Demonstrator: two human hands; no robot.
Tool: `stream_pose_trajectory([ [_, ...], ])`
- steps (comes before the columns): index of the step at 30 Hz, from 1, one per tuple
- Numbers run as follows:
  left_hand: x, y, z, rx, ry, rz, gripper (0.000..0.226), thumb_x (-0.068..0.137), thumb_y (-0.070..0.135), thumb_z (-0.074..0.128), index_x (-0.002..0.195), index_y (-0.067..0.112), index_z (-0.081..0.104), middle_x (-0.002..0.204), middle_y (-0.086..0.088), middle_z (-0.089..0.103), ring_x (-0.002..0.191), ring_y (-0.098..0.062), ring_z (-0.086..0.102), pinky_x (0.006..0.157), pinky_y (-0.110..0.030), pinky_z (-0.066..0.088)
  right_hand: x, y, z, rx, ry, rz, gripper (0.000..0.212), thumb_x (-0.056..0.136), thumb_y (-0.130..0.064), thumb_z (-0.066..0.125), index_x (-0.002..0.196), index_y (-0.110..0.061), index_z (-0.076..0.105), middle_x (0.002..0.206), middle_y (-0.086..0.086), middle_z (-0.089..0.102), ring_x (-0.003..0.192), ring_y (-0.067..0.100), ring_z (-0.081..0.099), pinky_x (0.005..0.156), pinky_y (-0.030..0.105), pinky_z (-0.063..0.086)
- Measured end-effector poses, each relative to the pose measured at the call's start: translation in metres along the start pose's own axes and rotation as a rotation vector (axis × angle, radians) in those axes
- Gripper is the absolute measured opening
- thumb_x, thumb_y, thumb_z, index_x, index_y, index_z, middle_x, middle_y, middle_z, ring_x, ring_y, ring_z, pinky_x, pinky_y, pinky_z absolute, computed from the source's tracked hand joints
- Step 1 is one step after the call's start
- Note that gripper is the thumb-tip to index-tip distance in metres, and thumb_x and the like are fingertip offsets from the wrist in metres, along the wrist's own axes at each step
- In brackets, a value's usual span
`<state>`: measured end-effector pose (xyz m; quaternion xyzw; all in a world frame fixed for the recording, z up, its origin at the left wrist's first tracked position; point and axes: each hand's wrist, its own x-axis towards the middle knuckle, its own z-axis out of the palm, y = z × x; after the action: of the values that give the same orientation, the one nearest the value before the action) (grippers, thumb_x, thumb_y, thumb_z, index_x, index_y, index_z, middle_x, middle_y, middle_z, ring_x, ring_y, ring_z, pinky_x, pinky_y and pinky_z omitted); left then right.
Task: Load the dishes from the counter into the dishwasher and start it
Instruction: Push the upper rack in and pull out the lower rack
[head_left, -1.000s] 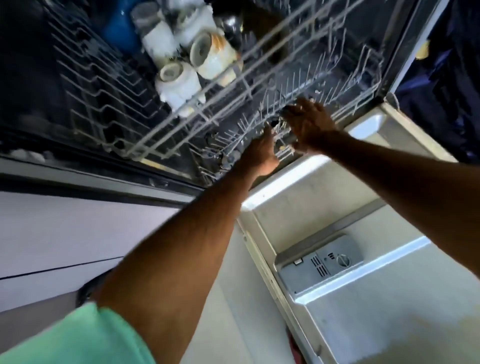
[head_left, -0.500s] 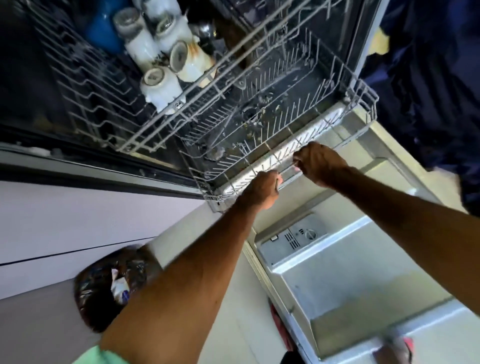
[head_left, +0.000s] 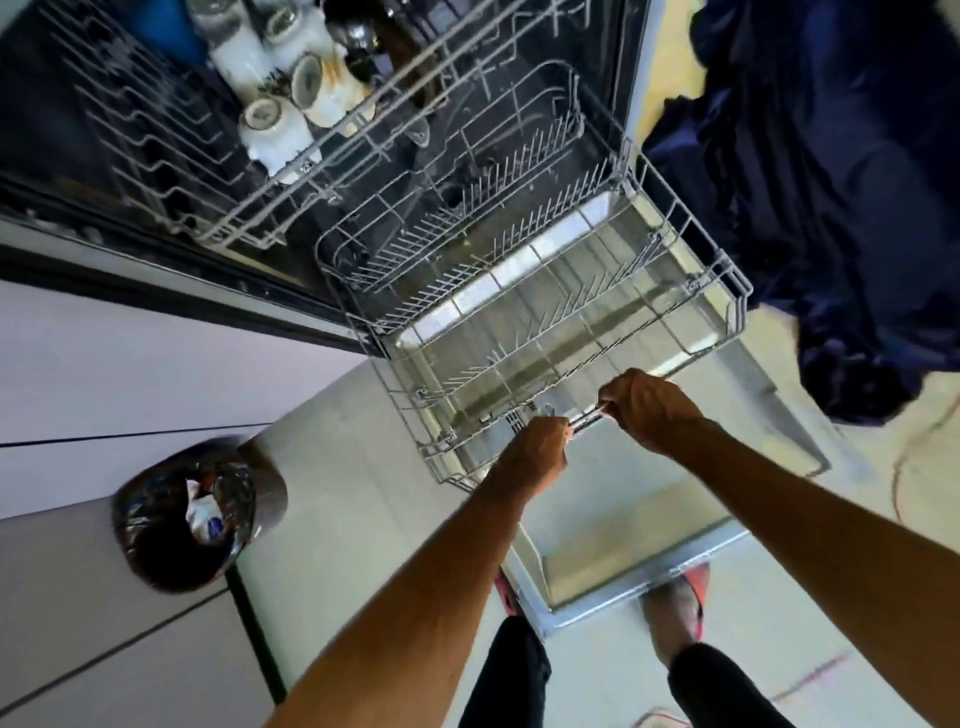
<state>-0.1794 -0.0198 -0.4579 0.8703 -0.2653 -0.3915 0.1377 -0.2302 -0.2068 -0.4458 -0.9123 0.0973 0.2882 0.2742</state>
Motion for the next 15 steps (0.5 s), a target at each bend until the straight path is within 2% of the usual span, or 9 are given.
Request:
stream_pose_trajectory([
  [2, -0.019, 0.012, 0.018, -0.02, -0.037, -0.016, 0.016, 0.098, 0.004, 0.051, 0.102, 0.0, 0.066, 0.101, -0.026, 0.07, 0.099, -0.04, 0.067, 0.079, -0.038, 0.049, -0.022, 0.0, 0.006, -0.028, 0.025, 0.05, 0.022, 0.099, -0.018, 0.052, 0.112, -0.013, 0.069, 0.11, 0.013, 0.066, 0.103, 0.035, 0.065, 0.083, 0.041, 0.053],
  [6, -0.048, 0.032, 0.04, -0.055, -0.117, -0.072, 0.02, 0.102, 0.009, 0.047, 0.11, 0.003, 0.065, 0.105, -0.026, 0.07, 0.098, -0.039, 0.068, 0.079, -0.039, 0.052, -0.063, 0.017, 0.032, -0.038, 0.016, 0.078, 0.024, 0.1, -0.029, 0.052, 0.117, -0.023, 0.069, 0.114, 0.01, 0.06, 0.107, 0.031, 0.062, 0.088, 0.038, 0.048],
  [11, -0.081, 0.048, 0.074, -0.101, -0.22, -0.117, 0.026, 0.103, 0.014, 0.044, 0.114, 0.001, 0.063, 0.107, -0.027, 0.068, 0.102, -0.042, 0.065, 0.087, -0.037, 0.055, -0.102, 0.037, 0.056, 0.02, -0.047, 0.091, 0.015, 0.094, -0.022, 0.06, 0.103, -0.022, 0.072, 0.105, 0.01, 0.064, 0.102, 0.031, 0.064, 0.085, 0.036, 0.049],
  [13, -0.09, 0.059, 0.081, -0.111, -0.261, -0.165, 0.035, 0.105, 0.021, 0.041, 0.12, -0.005, 0.058, 0.117, -0.033, 0.063, 0.111, -0.047, 0.059, 0.078, -0.023, 0.05, -0.117, 0.044, 0.062, 0.023, -0.014, 0.051, 0.012, 0.091, -0.014, 0.064, 0.098, -0.018, 0.073, 0.1, 0.012, 0.067, 0.099, 0.034, 0.065, 0.082, 0.039, 0.053],
  [15, -0.094, 0.068, 0.085, -0.121, -0.228, -0.185, 0.033, 0.105, 0.02, 0.041, 0.119, -0.005, 0.057, 0.116, -0.031, 0.064, 0.111, -0.044, 0.061, 0.077, -0.028, 0.05, -0.126, 0.047, 0.06, 0.061, 0.047, -0.014, 0.014, 0.089, -0.006, 0.068, 0.102, -0.01, 0.074, 0.1, 0.017, 0.068, 0.1, 0.038, 0.065, 0.081, 0.044, 0.056],
])
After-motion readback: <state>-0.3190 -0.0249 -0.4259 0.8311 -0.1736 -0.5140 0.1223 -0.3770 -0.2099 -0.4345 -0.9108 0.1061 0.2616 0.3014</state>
